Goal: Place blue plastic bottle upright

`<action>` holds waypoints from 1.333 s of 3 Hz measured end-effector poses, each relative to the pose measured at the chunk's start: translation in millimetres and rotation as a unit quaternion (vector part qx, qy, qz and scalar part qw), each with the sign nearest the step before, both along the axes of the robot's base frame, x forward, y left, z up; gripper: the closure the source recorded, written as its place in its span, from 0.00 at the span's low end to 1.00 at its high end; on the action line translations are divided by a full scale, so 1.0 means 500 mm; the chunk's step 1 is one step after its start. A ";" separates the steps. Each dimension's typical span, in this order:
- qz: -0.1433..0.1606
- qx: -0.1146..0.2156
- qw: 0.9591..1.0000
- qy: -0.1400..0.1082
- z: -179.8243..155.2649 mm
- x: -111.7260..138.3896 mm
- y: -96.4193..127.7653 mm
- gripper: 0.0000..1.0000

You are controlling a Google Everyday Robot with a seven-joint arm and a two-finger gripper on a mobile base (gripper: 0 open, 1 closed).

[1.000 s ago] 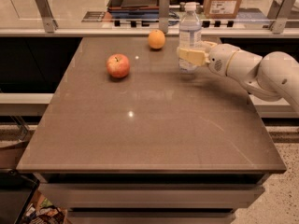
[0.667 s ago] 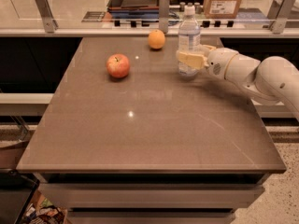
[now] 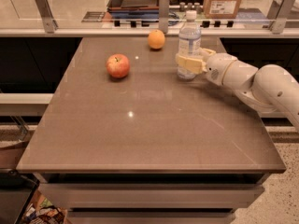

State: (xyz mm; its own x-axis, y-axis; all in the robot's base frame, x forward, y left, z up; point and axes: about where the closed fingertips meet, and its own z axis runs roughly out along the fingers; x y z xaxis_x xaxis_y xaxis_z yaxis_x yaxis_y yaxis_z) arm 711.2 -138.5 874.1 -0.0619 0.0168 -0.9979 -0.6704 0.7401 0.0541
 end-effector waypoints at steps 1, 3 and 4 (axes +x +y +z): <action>-0.004 0.004 1.000 -0.005 -0.006 -0.002 0.000 0.83; -0.004 0.004 1.000 -0.005 -0.002 -0.002 0.000 0.36; -0.004 0.004 1.000 -0.005 -0.001 -0.002 0.000 0.13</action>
Offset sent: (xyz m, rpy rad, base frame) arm -0.0011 -0.0002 -0.0031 0.0071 -0.0098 -0.0084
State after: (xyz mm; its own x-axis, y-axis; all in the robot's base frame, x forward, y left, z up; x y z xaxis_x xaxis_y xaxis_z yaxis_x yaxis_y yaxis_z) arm 710.1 -138.4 873.4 -0.0520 0.0244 -0.9984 -0.6650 0.7450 0.0528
